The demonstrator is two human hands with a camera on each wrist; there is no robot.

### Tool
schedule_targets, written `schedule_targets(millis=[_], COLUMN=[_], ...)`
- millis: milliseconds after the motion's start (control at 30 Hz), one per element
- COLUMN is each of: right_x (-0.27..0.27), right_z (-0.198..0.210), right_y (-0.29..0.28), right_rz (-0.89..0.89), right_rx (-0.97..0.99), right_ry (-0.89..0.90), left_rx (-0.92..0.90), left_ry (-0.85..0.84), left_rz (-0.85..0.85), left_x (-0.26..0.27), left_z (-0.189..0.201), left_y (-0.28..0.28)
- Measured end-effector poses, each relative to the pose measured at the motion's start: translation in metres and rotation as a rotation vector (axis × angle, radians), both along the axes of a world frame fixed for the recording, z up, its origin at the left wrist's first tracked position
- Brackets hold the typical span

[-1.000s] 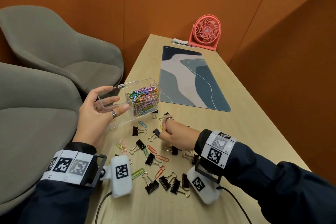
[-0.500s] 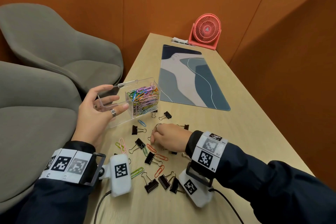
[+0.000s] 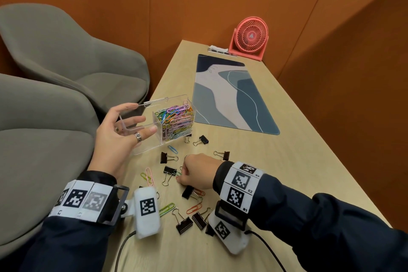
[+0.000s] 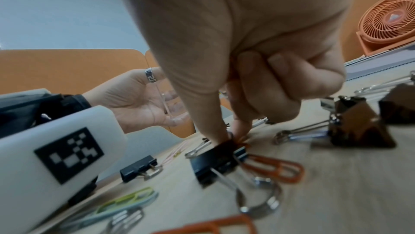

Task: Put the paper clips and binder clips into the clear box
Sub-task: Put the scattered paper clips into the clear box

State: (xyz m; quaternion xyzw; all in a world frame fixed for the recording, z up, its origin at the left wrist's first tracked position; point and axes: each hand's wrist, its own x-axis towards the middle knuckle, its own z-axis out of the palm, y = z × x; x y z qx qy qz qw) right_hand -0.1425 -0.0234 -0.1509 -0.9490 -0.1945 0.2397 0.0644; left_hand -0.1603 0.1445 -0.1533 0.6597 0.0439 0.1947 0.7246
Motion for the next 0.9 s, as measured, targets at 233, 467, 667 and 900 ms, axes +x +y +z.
schedule_targets(millis=[233, 467, 667, 900], right_x=[0.000, 0.001, 0.024, 0.033], right_z=[0.002, 0.047, 0.093, 0.097], right_y=[-0.002, -0.030, -0.036, -0.031], right_rz=[0.053, 0.080, 0.119, 0.112], right_rx=[-0.026, 0.046, 0.201, 0.238], right_ry=[0.024, -0.154, -0.490, -0.509], left_rx=[-0.008, -0.001, 0.019, -0.007], left_ry=[-0.015, -0.011, -0.016, -0.007], left_rz=[-0.021, -0.069, -0.157, -0.267], left_x=[0.000, 0.000, 0.000, 0.001], left_z=[-0.001, -0.001, -0.001, -0.003], left_y=[-0.001, 0.000, -0.002, -0.002])
